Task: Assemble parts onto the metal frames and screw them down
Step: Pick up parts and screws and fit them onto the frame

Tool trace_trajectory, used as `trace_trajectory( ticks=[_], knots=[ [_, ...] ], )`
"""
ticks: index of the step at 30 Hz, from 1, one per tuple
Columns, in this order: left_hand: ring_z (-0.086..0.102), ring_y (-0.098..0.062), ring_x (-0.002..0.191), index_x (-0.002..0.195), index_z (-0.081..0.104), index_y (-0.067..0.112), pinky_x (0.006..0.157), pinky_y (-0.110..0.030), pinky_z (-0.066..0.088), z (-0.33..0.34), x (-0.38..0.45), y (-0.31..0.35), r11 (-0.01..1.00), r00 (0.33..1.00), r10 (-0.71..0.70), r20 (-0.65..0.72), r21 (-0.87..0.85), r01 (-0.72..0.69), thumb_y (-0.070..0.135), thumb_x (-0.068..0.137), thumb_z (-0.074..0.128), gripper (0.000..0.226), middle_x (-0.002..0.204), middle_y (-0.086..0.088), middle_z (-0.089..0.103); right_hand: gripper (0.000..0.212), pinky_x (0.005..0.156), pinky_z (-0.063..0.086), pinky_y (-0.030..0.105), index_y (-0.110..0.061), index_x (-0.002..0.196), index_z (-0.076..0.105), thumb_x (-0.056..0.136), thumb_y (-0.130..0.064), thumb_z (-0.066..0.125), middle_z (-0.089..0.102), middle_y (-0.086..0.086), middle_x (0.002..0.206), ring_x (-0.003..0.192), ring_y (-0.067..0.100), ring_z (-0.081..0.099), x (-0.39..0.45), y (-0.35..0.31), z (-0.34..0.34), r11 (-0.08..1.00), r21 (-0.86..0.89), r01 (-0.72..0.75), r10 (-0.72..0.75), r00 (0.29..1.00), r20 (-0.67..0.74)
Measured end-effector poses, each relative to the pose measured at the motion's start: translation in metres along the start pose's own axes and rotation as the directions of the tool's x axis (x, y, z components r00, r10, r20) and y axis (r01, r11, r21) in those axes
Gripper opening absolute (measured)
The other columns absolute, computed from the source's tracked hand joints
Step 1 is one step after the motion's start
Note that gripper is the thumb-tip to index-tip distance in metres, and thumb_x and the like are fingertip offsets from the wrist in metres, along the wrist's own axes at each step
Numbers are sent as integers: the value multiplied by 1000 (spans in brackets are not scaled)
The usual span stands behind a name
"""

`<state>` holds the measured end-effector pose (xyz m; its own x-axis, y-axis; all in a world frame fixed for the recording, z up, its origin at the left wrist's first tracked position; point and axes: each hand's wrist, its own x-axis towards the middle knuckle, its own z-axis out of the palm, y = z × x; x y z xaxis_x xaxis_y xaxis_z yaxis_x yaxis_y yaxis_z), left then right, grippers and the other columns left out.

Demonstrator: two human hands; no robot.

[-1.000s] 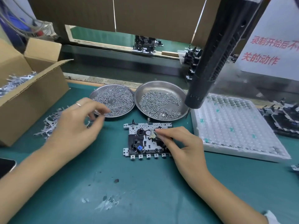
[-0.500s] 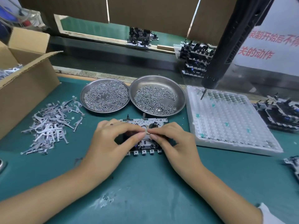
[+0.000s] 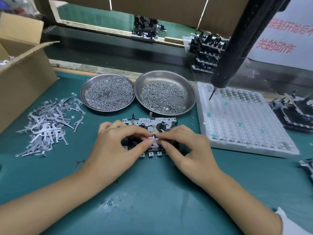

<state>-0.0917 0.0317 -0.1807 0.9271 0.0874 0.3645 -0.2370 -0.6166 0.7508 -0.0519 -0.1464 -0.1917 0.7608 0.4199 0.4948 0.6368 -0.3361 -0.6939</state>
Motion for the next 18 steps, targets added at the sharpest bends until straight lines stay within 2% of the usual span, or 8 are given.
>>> trace_trajectory(
  ticks=[4, 8, 10, 12, 15, 18],
  knots=[
    [48, 13, 88, 78, 68, 43, 88, -26, 35, 0, -1, 2, 1000, 1000, 5, -15, -9, -5, 49, 65, 66, 15, 84, 41, 59, 19, 75, 45, 19, -9, 96, 74, 78, -6, 69, 69, 1, 80, 81, 14, 58, 0, -1, -3, 1000, -20, 7, -6, 999, 36],
    [52, 7, 86, 78, 68, 40, 90, -28, 36, -1, 0, 3, 1000, 1000, 3, -3, -20, -3, 44, 66, 79, 17, 85, 39, 61, 21, 75, 43, 15, -7, 96, 74, 76, -3, 73, 69, -3, 80, 81, 10, 54, -1, 0, -2, 996, -76, 41, -36, 997, 65],
    [53, 8, 86, 78, 67, 43, 88, -28, 36, -2, 1, 2, 1000, 1000, 9, 24, -24, -9, 35, 69, 82, 19, 82, 38, 62, 21, 76, 46, 18, -7, 97, 74, 76, -3, 74, 68, -1, 84, 83, 11, 56, -2, 2, -1, 991, -117, 61, -55, 997, 52],
    [54, 10, 85, 80, 68, 41, 88, -24, 35, -3, 3, 1, 999, 999, 16, 50, -31, -14, 26, 70, 81, 22, 80, 34, 64, 16, 78, 49, 23, -6, 94, 74, 78, -4, 73, 66, 4, 91, 85, 14, 60, -4, 2, 1, 983, -172, 69, -67, 998, 15],
    [57, 15, 82, 84, 72, 33, 80, -4, 32, -5, 6, -1, 999, 997, 39, 66, -37, -37, 21, 70, 81, 20, 73, 25, 69, 8, 76, 48, 27, -1, 84, 73, 80, -6, 69, 64, 8, 90, 82, 22, 61, -7, 1, 6, 948, -293, 125, -132, 991, -4],
    [62, 12, 74, 86, 73, 29, 76, -5, 39, -6, 7, -3, 996, 994, 34, 102, -88, -25, 17, 70, 81, 21, 71, 20, 71, 6, 74, 46, 30, 2, 79, 70, 80, -2, 66, 64, 10, 87, 79, 28, 60, -8, -1, 10, 922, -360, 142, -159, 987, -20]
  ],
)
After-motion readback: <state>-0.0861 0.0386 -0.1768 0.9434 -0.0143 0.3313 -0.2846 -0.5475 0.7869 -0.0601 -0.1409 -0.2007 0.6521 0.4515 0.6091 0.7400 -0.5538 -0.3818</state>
